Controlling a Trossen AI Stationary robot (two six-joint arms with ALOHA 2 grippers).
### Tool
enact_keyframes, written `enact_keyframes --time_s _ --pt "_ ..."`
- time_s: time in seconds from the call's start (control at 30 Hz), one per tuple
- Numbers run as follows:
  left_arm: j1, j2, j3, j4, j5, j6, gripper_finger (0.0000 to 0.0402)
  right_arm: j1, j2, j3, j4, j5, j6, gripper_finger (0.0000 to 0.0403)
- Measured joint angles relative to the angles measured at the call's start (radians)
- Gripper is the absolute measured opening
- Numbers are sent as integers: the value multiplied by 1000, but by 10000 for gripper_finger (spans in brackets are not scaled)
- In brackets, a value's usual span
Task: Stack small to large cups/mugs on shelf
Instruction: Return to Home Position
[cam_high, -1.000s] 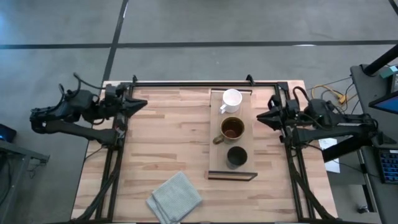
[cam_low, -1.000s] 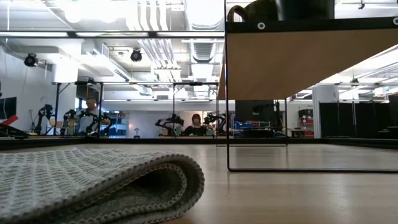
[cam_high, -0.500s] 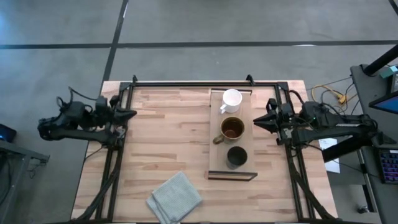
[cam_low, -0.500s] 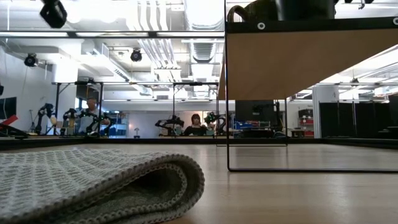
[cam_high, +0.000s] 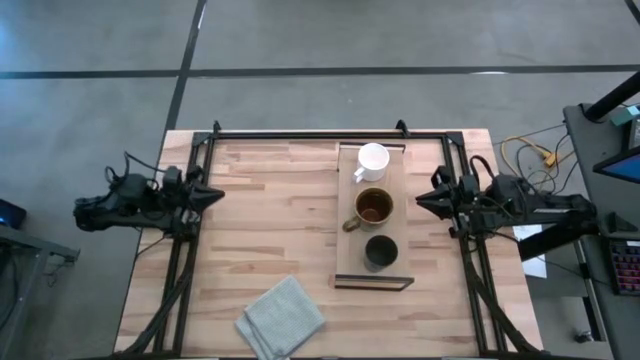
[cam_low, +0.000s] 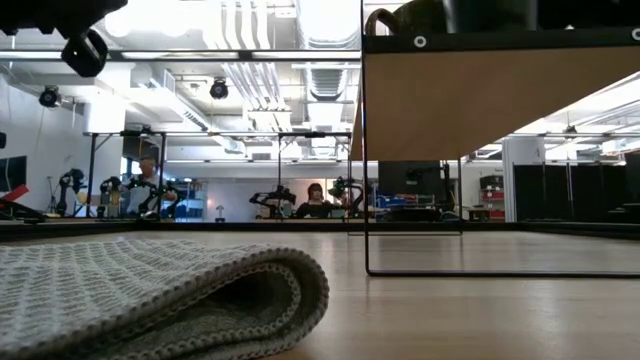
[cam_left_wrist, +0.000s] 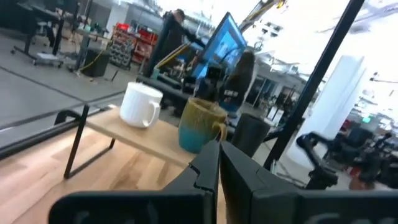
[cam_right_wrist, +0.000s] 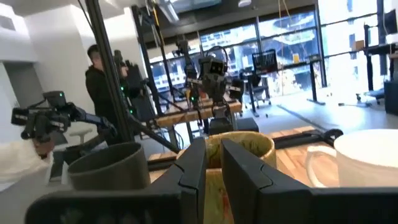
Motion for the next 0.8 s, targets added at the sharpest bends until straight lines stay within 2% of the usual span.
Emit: enact_keyframes --time_s 0.2,0.4,0.63,0.8 --pt "0 14 -27 -5 0 0 0 0 -120 -104 2 -2 99 44" --pt "0 -3 -29 -47 0 0 0 0 -209 -163 1 -3 104 44" --pt "0 -4 -64 -39 -11 0 0 0 -206 -209 12 -2 108 44" --pt "0 -4 -117 22 -19 -1 0 0 -213 -276 130 -2 112 44"
